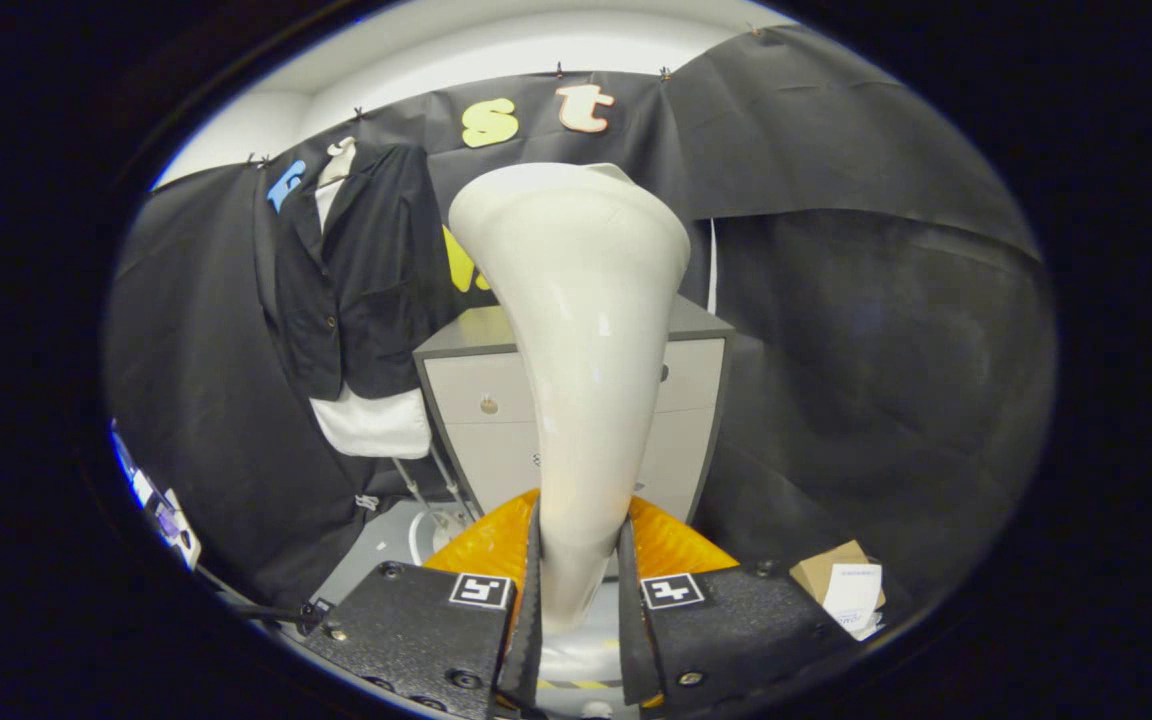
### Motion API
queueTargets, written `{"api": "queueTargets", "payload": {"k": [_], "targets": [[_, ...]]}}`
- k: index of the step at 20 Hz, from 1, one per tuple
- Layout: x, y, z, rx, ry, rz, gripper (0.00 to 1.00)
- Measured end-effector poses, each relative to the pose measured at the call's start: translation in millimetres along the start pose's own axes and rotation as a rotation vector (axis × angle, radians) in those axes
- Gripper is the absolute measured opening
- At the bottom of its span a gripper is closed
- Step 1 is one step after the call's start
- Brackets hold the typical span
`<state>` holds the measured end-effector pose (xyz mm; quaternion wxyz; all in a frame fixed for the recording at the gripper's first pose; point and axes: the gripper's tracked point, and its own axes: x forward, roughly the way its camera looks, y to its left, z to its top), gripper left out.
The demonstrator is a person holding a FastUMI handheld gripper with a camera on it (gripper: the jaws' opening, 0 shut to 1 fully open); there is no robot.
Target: Iron the clothes twice with a garment steamer, once on the left side and once on the right side.
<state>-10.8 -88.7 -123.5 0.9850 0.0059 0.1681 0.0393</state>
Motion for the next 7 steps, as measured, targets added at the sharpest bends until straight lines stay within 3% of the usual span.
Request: {"api": "queueTargets", "payload": {"k": [7], "targets": [[-2.4, 2.1, 4.3, -0.008, -0.002, 0.000, 0.34]]}}
